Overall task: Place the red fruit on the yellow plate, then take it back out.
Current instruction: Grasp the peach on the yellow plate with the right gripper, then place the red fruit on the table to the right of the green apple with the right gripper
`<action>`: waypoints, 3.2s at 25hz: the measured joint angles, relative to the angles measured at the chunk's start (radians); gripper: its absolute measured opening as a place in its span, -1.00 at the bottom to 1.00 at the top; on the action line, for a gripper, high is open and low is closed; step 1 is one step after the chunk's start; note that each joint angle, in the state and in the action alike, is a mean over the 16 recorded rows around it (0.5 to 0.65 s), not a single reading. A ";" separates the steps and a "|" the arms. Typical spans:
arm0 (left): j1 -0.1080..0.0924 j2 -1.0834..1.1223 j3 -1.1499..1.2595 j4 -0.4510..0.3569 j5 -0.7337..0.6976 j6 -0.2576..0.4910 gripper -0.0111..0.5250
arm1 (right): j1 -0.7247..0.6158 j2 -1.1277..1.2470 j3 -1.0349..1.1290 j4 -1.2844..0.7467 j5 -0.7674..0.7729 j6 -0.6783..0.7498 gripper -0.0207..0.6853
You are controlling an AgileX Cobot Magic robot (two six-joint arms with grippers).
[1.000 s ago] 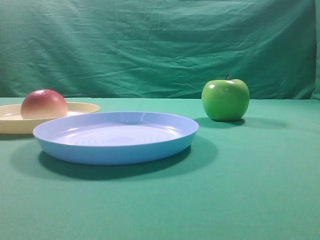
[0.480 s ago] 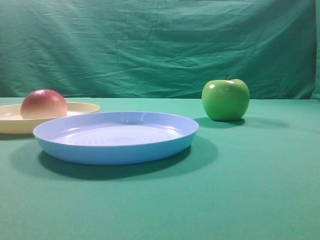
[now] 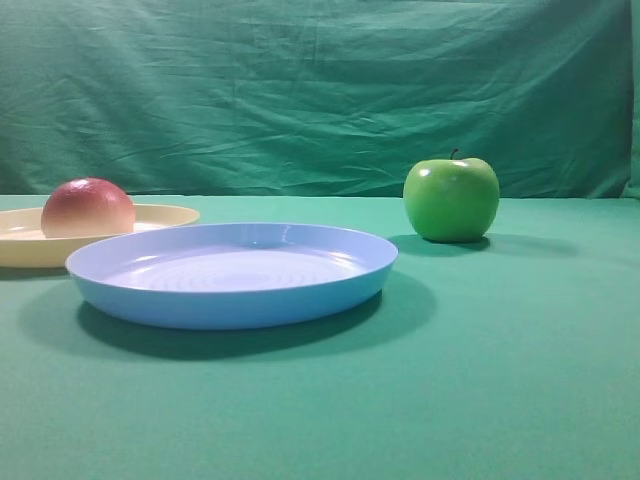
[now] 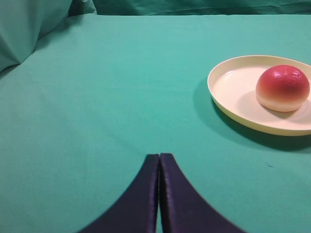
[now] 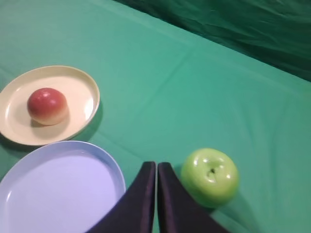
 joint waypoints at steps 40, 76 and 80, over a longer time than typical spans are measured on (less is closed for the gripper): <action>0.000 0.000 0.000 0.000 0.000 0.000 -0.96 | 0.309 1.069 -0.865 0.075 -0.026 -0.076 0.81; 0.000 0.000 0.000 0.000 0.000 0.000 -0.96 | 0.183 0.785 -0.814 0.071 0.163 -0.052 -0.28; 0.000 0.000 0.000 0.000 0.000 0.000 -0.96 | 0.116 0.621 -0.708 0.066 0.215 -0.035 -0.30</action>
